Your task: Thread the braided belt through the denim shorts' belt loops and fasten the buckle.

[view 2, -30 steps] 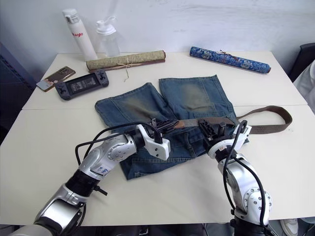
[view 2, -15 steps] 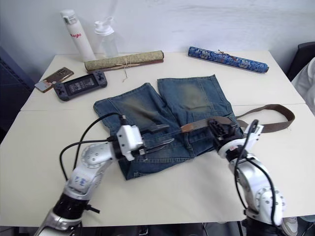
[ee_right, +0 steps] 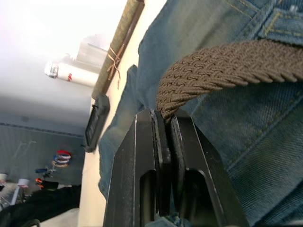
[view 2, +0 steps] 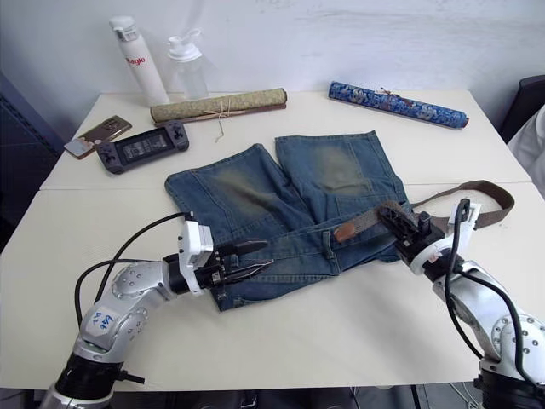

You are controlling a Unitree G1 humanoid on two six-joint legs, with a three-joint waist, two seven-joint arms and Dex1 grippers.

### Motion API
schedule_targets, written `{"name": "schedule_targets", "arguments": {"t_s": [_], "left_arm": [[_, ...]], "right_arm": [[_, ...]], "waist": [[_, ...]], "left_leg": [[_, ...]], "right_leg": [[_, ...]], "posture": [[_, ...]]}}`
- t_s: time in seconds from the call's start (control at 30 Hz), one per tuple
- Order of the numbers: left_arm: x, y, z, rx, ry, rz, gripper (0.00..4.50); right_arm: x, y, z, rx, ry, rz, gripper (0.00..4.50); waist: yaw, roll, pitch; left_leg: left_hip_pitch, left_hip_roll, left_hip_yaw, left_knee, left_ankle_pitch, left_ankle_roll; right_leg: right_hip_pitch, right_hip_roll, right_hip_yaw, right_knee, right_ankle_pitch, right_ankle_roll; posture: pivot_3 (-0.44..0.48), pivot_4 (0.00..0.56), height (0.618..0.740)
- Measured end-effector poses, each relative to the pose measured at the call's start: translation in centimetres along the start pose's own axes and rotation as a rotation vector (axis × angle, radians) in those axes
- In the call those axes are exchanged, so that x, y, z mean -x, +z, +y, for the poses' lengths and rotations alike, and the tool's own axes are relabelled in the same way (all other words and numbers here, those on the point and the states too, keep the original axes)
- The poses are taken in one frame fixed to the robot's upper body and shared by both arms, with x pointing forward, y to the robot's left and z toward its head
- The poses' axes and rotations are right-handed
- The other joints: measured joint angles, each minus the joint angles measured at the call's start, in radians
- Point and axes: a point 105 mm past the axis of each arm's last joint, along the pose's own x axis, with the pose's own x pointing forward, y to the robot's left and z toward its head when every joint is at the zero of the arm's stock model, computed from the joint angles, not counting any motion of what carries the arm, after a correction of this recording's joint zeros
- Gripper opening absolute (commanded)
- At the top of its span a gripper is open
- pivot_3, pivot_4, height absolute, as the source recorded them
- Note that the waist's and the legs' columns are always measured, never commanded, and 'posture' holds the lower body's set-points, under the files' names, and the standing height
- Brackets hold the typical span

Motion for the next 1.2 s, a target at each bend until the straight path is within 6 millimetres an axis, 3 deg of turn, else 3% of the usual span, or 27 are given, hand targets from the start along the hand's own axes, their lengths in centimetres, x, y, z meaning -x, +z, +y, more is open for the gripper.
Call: {"name": "schedule_targets", "arguments": {"t_s": [0.27,0.5,0.6,0.7,0.9,1.07,1.2], "left_arm": [[0.1,-0.4,-0.1,0.025,0.023,0.001,2.07],[0.0,-0.4,0.0,0.036,0.029,0.002,2.07],[0.0,-0.6,0.0,0.048,0.028,0.01,2.07],[0.0,-0.7,0.0,0.057,0.029,0.017,2.07],[0.0,-0.8,0.0,0.068,0.031,0.023,2.07],[0.0,-0.9,0.0,0.076,0.033,0.03,2.07],[0.0,-1.0,0.0,0.079,0.034,0.033,2.07]], "right_arm": [[0.1,-1.5,-1.1,0.096,-0.022,0.041,0.0],[-0.4,-3.2,-0.6,0.175,0.015,0.063,0.0],[-0.9,-3.1,-0.4,0.185,0.049,-0.024,0.0],[-0.8,-2.0,-0.3,0.286,0.05,-0.084,0.0],[-0.5,-2.1,-0.4,0.474,0.053,-0.101,0.0],[-0.3,-3.5,-0.9,0.687,0.056,-0.085,0.0],[-0.2,-4.5,-1.0,0.743,0.082,-0.084,0.0]], "waist": [[0.0,0.0,0.0],[-0.001,0.0,0.0],[-0.001,0.0,0.0],[-0.001,0.0,0.0],[-0.001,0.0,0.0],[-0.001,0.0,0.0],[-0.001,0.0,0.0]], "left_leg": [[0.0,0.0,0.0,0.0,0.0,0.0],[0.0,0.0,0.0,-0.001,0.0,0.0],[0.0,0.0,0.0,-0.001,0.0,-0.001],[0.0,0.0,0.0,-0.001,0.0,-0.001],[0.0,0.0,0.0,-0.001,0.0,-0.002],[0.0,0.0,0.0,-0.001,0.002,-0.005],[0.001,0.0,0.0,-0.001,0.002,-0.005]], "right_leg": [[0.0,0.0,0.0,0.0,0.0,0.0],[0.0,0.0,0.0,0.0,0.0,0.0],[-0.001,0.0,0.0,0.0,0.0,0.0],[-0.001,0.0,0.0,0.0,0.0,0.0],[-0.001,0.0,0.0,0.0,0.0,0.0],[-0.001,0.0,0.0,0.0,0.0,0.0],[0.0,0.0,0.0,0.0,0.0,0.0]], "posture": [[0.0,0.15,0.717],[0.0,0.15,0.717],[0.0,0.15,0.717],[0.0,0.15,0.717],[0.0,0.15,0.717],[0.0,0.15,0.717],[0.0,0.15,0.717]]}}
